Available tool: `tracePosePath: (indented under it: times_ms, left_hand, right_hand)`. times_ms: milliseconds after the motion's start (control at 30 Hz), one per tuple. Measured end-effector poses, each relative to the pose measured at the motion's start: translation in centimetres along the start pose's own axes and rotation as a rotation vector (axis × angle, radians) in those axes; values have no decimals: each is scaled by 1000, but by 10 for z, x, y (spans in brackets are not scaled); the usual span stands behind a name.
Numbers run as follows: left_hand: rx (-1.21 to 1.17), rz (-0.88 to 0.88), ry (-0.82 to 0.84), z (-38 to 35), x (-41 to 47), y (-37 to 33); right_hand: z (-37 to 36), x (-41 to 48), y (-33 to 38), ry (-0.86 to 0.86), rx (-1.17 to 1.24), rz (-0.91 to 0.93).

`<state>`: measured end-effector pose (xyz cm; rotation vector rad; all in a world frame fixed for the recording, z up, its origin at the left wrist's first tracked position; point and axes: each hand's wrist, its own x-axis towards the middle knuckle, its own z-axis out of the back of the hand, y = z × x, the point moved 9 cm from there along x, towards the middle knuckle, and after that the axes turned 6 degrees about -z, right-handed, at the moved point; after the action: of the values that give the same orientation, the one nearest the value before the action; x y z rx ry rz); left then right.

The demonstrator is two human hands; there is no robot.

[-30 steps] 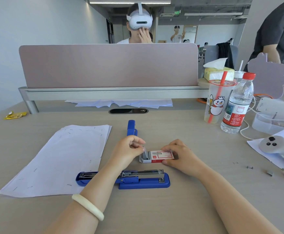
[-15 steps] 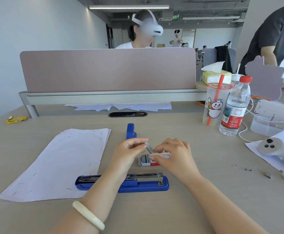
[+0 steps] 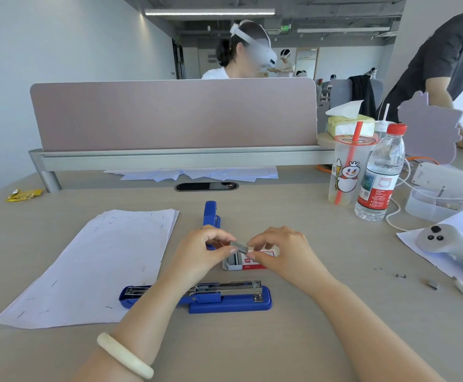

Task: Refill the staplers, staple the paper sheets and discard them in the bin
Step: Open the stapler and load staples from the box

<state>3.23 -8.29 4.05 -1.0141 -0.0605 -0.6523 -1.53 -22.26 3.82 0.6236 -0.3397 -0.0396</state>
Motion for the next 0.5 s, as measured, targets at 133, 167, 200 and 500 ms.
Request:
tracePosePath:
  times_ms: [133, 167, 200, 500]
  left_hand:
    - [-8, 54, 42, 0, -20, 6]
    - [-20, 72, 54, -2, -26, 8]
    - [-34, 90, 62, -4, -31, 9]
    - [1, 114, 93, -10, -42, 8]
  right_hand:
    - [-10, -14, -11, 247, 204, -74]
    - [-15, -19, -11, 302, 191, -76]
    - [-20, -24, -11, 341, 166, -75]
    - [-31, -28, -12, 313, 84, -51]
